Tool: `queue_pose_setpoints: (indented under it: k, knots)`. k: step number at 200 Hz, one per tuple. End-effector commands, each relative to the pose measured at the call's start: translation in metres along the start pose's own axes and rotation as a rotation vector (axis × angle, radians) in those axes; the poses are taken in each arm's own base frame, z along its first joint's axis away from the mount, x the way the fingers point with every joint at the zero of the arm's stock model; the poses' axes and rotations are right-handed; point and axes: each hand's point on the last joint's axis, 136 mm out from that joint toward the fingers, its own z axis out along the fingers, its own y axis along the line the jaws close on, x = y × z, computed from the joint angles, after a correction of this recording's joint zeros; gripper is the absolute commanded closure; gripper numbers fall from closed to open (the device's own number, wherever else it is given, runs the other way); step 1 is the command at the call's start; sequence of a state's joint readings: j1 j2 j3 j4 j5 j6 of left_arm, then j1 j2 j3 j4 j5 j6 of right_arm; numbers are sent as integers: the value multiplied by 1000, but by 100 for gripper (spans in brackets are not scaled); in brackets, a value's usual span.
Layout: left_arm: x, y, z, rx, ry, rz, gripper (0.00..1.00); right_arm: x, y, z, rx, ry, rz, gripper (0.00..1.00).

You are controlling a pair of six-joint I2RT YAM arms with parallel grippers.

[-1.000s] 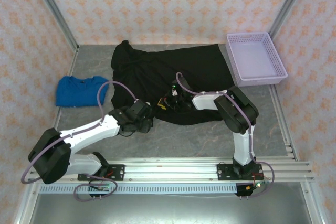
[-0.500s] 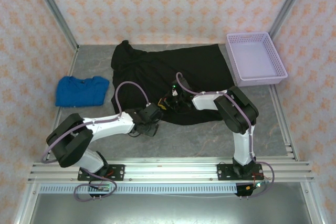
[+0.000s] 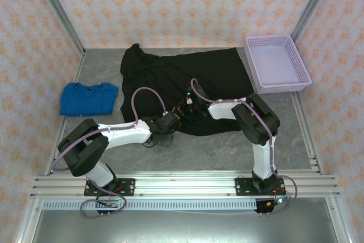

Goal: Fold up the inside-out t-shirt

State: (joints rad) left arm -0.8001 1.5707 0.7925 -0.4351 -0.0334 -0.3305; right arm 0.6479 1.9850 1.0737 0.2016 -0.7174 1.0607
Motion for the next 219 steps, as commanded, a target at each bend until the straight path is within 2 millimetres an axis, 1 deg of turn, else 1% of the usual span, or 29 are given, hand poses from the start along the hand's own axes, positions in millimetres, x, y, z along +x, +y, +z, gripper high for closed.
queue_pose_setpoints:
  k: [1, 41, 62, 88, 130, 157, 174, 189, 201, 219]
  knots:
    - [-23, 9, 0, -61, -82, -14, 61, -1, 0, -4, 2, -13, -6, 98]
    - [-32, 7, -33, 3, -149, -41, 59, -1, 0, -4, 5, -14, -6, 98]
    - [-37, 9, -41, 4, -188, -48, 58, -1, 0, -4, 6, -14, -6, 98]
    - [-34, 18, -29, -62, -148, -21, 56, -2, 1, -4, 3, -16, -8, 99]
    - [-31, 14, -10, -67, -111, -8, 56, -2, -1, -4, 10, -17, -6, 99]
    - [-24, 11, 3, -60, -76, -8, 56, -2, -3, -3, 13, -18, -4, 99]
    - [-17, 9, 12, -56, -47, -8, 60, -2, -2, -3, 12, -17, -3, 99]
    - [-12, 8, 15, -47, -28, -13, 64, -2, -2, -3, 12, -17, -3, 99]
    - [-9, 6, 15, -35, -21, -15, 69, -2, -2, -3, 12, -17, -3, 99]
    - [-5, 9, 10, -39, -21, -19, 76, -2, -3, -3, 15, -18, -2, 99]
